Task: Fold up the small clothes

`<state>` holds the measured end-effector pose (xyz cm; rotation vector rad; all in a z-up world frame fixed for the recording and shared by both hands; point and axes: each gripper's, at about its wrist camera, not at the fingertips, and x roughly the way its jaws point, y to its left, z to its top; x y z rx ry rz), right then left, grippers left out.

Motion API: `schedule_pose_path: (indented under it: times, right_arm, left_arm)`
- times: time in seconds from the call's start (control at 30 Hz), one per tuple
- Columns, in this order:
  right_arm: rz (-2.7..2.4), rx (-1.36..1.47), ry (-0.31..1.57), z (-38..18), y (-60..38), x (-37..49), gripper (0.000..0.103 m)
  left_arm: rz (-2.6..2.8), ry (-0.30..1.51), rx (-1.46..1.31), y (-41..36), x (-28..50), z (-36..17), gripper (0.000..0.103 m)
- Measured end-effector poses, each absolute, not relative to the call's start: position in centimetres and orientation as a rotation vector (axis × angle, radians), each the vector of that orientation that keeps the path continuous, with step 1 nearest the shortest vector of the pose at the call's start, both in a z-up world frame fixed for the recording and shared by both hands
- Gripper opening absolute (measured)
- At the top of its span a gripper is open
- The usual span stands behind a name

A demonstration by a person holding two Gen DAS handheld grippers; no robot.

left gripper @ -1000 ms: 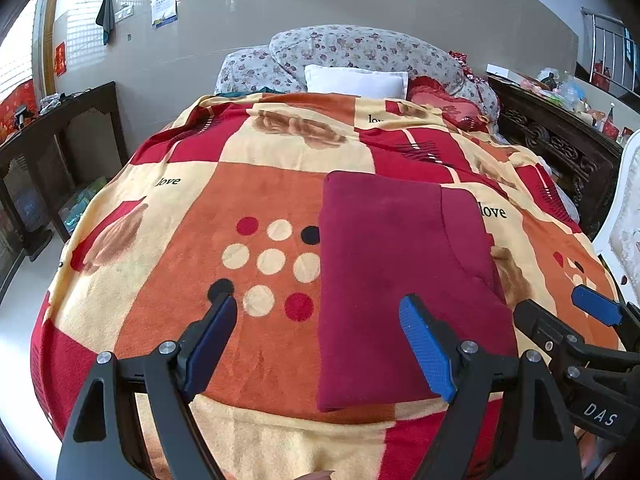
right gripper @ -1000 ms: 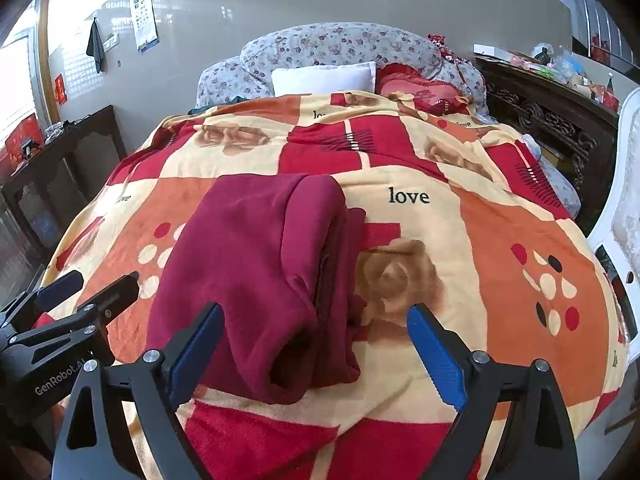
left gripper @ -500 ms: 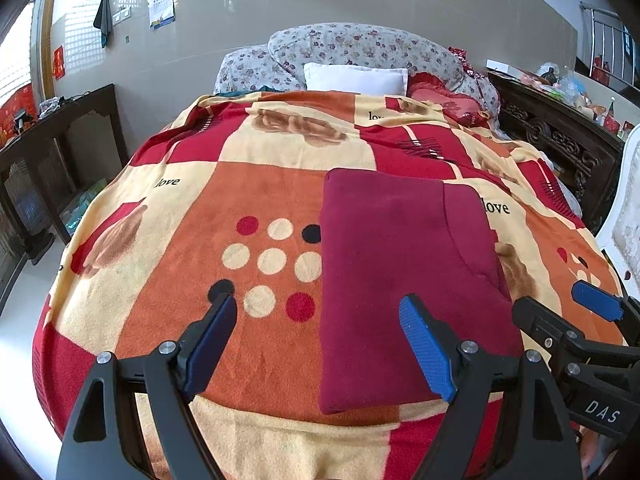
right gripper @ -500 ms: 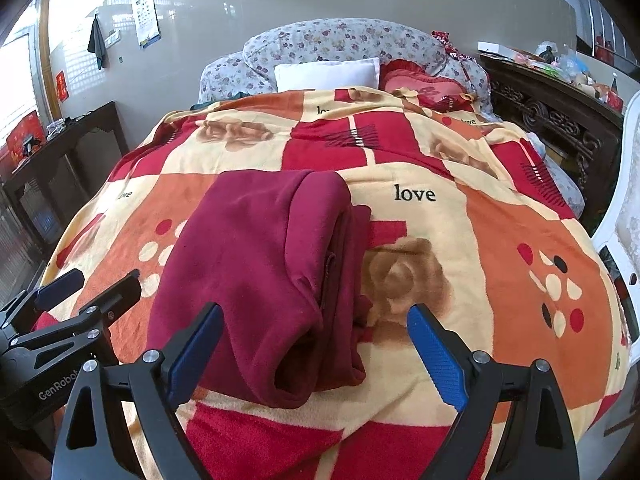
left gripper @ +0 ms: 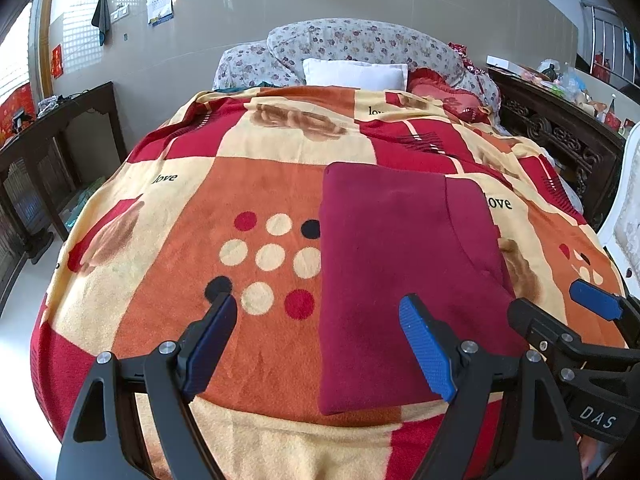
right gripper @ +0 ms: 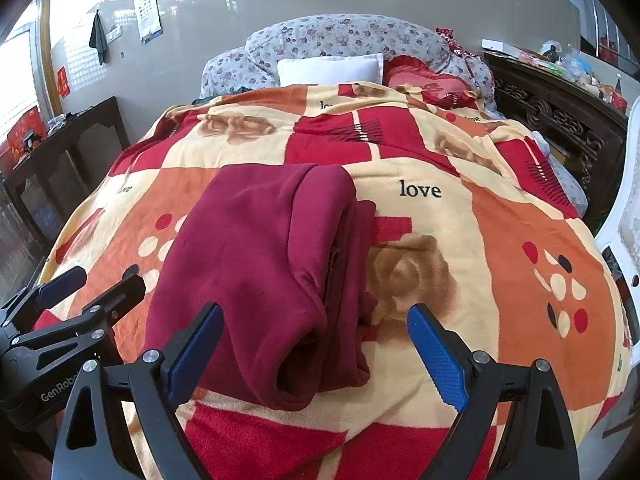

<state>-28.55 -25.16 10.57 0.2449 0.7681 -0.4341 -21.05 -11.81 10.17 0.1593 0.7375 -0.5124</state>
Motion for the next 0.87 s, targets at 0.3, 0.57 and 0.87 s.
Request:
schedule_pose_path:
  times: [0.3,0.57,0.87]
  right_arm:
    - [-0.430,0.250,0.776,10.25,-25.05,-28.42,0.096]
    - [-0.427,0.251,0.783,9.90,-25.12,-28.42,0.096]
    - [-0.416,0.263,0.796,9.50,-25.80,-28.33,0.096]
  left_arm:
    - [-0.505,0.739,0.163,-12.03,-20.83,9.98,0.083]
    - [-0.507,0.733,0.161,-11.92,-20.84,10.12,0.083]
    - [-0.513,0.712,0.162,-11.61,-20.23,10.18,0.083]
